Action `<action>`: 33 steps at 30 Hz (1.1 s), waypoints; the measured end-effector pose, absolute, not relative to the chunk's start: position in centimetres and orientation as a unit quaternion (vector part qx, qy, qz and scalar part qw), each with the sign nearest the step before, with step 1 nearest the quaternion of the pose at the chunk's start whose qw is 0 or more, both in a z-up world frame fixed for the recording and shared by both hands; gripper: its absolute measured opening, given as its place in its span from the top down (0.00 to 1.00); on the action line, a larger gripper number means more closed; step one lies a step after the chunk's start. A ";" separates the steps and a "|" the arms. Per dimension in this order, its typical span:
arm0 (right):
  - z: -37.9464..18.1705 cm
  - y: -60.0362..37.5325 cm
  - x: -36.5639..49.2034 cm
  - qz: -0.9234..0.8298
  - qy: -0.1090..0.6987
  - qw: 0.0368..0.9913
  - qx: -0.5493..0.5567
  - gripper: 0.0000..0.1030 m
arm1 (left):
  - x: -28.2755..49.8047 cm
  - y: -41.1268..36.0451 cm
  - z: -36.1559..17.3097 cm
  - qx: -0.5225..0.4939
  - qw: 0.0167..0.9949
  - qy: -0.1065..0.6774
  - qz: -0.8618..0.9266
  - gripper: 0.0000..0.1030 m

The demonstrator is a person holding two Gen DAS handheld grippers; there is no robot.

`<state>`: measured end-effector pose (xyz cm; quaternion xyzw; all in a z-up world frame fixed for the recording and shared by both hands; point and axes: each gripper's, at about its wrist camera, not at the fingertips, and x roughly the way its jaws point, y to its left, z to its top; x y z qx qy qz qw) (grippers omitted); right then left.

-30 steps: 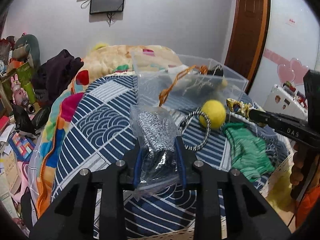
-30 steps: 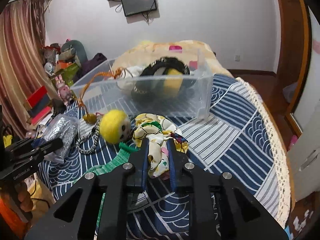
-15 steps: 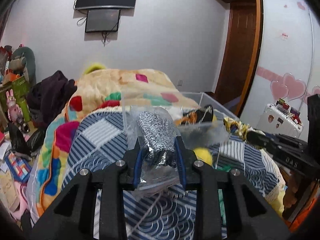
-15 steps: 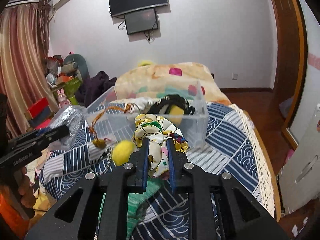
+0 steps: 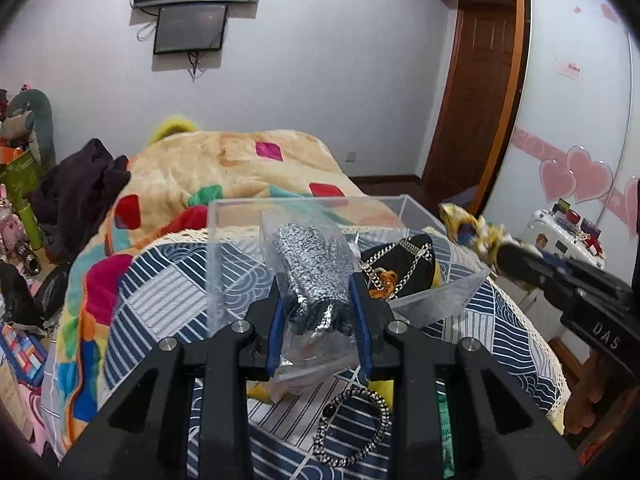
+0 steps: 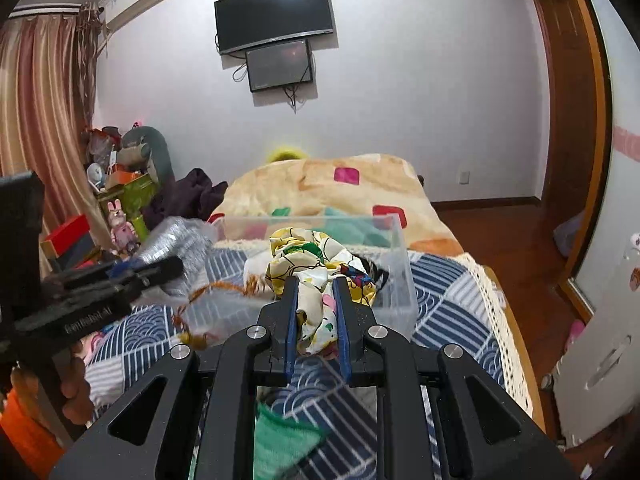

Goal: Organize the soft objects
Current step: 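Place the silver bag into the box with the left tool while the right tool drops the scrunchie in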

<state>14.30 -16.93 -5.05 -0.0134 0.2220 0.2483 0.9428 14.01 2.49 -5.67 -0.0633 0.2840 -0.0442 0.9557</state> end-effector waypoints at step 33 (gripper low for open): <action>-7.1 -14.4 17.0 0.256 0.275 0.925 -0.051 0.43 | 15.4 2.2 -5.9 -0.050 0.953 0.299 -0.011 0.30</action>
